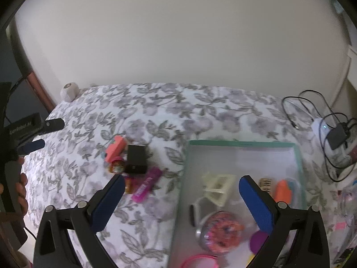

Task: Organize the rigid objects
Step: 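Move both open tools back toward the pink figure and pink tube, then grasp the pink lighter-shaped tube with the right tool while the left tool approaches the pink-helmet figure, then grasp the pink-helmet toy figure with the left tool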

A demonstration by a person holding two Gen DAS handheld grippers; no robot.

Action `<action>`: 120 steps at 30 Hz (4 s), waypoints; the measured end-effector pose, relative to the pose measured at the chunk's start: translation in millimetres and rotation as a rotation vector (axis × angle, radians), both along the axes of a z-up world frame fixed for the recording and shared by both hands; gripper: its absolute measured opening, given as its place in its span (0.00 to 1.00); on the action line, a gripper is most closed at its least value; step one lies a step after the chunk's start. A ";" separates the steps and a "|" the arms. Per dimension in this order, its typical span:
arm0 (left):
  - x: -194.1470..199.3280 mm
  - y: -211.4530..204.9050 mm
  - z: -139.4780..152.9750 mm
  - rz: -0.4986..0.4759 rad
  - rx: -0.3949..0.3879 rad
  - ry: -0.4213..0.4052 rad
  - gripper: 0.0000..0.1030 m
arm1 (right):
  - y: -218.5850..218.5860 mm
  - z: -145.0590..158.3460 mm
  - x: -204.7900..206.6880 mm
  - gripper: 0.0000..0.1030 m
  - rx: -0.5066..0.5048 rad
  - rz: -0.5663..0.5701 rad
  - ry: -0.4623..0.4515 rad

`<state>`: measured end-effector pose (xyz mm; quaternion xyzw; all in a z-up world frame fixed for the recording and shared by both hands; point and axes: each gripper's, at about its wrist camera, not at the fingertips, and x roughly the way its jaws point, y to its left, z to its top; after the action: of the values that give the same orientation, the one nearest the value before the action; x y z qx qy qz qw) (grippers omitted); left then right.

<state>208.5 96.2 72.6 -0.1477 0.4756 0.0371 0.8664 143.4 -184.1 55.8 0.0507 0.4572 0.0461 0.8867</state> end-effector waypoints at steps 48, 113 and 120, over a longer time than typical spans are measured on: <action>34.4 -82.8 -123.7 -0.207 0.008 0.256 0.97 | 56.2 -95.0 34.0 0.77 -0.031 0.021 0.128; 19.9 -68.9 -140.7 -0.201 0.036 0.433 0.85 | 65.7 -112.3 20.1 0.20 -0.140 0.135 0.168; 0.5 -68.9 -142.5 -0.175 -0.014 0.477 0.85 | 60.7 -112.5 17.4 0.20 -0.120 0.140 0.187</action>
<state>209.0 27.2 -69.8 -0.0989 0.6778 -0.0076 0.7285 160.8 -123.4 -56.7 -0.0303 0.5423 0.0753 0.8362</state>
